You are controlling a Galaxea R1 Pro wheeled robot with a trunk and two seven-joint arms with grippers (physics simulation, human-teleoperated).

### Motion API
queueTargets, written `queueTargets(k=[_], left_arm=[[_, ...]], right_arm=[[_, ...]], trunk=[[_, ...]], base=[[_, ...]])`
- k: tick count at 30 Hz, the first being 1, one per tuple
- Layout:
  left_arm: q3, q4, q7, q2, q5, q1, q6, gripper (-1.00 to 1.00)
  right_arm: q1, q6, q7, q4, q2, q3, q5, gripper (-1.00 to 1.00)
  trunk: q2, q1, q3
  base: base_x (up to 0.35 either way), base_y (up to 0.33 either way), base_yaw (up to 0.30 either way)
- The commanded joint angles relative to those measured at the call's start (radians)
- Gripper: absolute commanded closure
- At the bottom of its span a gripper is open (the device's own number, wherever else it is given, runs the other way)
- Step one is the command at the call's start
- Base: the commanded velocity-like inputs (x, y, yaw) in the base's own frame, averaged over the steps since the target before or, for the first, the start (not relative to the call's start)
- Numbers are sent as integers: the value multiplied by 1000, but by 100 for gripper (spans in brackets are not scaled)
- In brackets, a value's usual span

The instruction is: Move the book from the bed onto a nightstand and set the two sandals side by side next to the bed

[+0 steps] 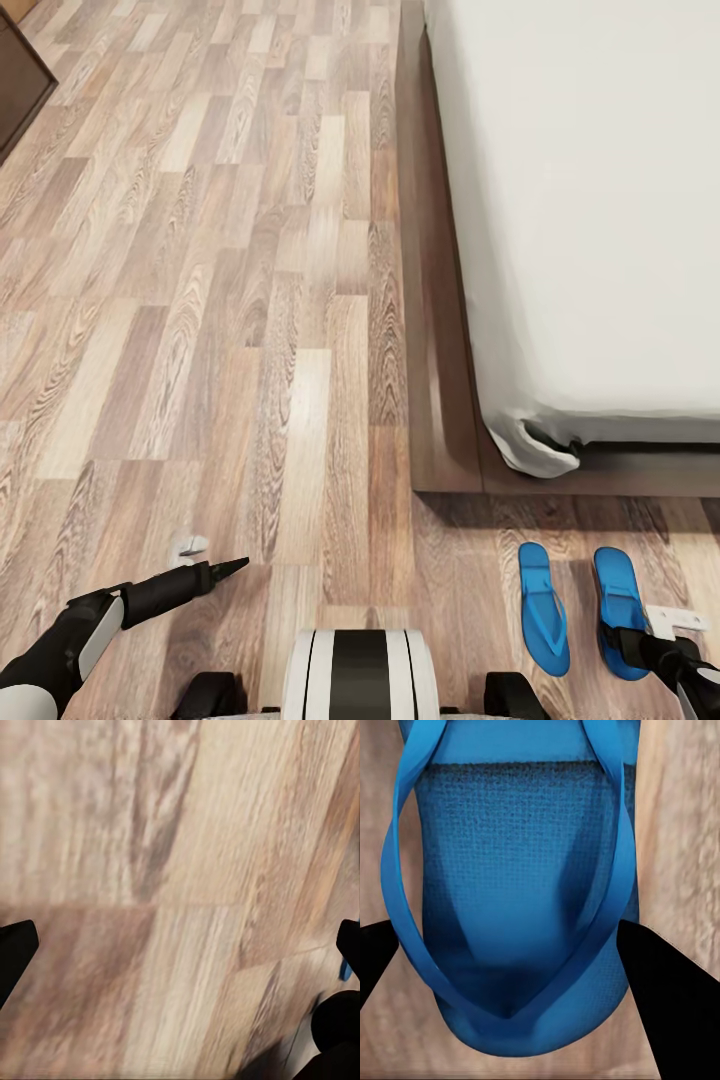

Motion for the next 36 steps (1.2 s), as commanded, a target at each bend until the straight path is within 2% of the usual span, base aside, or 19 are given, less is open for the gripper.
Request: queueTargets(k=[1, 26, 36], left_arm=[[1, 0, -2, 0, 6, 0, 9, -100], [1, 0, -4, 0, 6, 0, 9, -100], [2, 0, -5, 1, 7, 0, 10, -100]], right_arm=[[0, 4, 8, -2, 1, -5, 10, 100], [0, 4, 9, -2, 0, -5, 10, 100], [0, 5, 9, -2, 0, -5, 13, 100]], trunk=[[0, 0, -4], [-6, 12, -101], [-6, 12, -101]], base=[[0, 0, 0], [0, 0, 0], [31, 18, 0]])
